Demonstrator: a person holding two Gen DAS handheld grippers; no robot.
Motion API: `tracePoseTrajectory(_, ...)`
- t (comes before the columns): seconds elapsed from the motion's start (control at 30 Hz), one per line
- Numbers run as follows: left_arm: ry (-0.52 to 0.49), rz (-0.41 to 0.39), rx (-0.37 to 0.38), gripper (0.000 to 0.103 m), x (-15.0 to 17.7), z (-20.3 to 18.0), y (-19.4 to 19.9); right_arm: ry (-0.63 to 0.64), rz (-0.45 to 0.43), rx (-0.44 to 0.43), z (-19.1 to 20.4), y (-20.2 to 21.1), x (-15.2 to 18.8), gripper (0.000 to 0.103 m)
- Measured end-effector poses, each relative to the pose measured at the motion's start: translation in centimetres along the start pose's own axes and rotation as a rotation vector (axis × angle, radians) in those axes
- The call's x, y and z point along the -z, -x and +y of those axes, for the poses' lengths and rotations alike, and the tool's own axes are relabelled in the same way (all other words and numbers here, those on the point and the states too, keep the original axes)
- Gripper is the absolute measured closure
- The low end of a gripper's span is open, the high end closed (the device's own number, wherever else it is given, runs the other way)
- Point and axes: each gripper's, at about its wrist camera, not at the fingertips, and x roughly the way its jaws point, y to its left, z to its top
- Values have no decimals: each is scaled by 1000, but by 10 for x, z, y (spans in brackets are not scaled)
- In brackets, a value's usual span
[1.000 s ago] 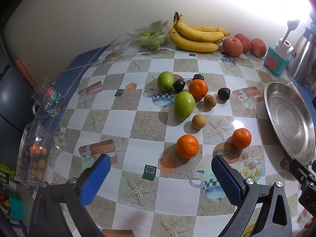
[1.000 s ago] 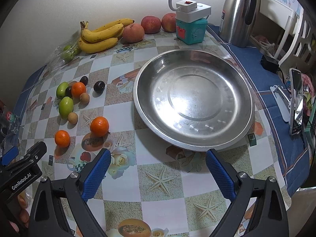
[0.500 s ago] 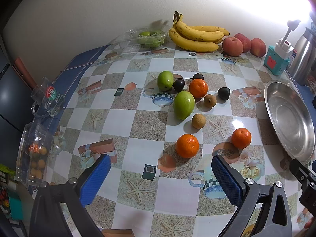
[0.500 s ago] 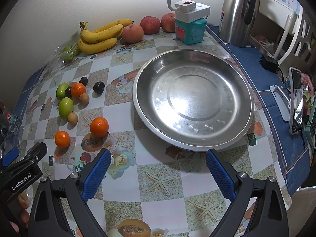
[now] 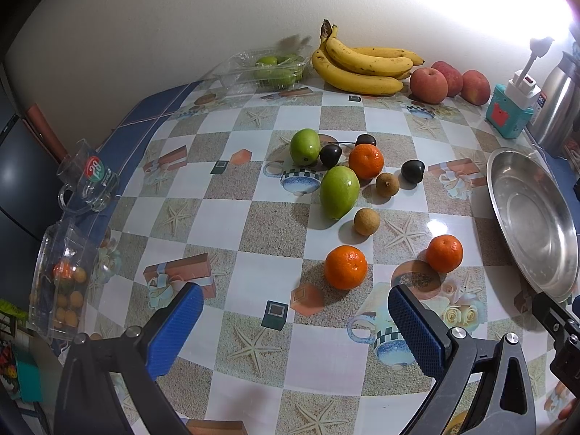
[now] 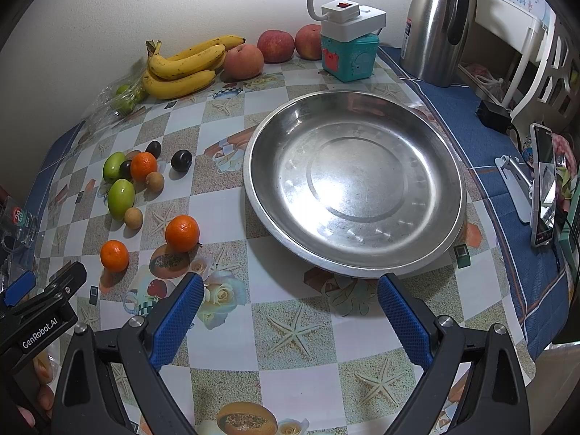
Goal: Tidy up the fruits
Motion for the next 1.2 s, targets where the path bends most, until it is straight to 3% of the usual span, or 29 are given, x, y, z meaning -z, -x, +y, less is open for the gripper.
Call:
tracePoseTrajectory(0.7, 11, 4, -14, 0, 1, 6, -1, 3, -10, -7, 1, 2, 0, 6)
tracePoseTrajectory(0.93, 47, 22, -48, 0, -16, 9, -1, -47, -78, -114, 5, 13, -17, 6)
tracePoseTrajectory(1.2, 72, 33, -56, 0, -32, 1, -10, -62, -85, -144, 24, 7, -42, 6)
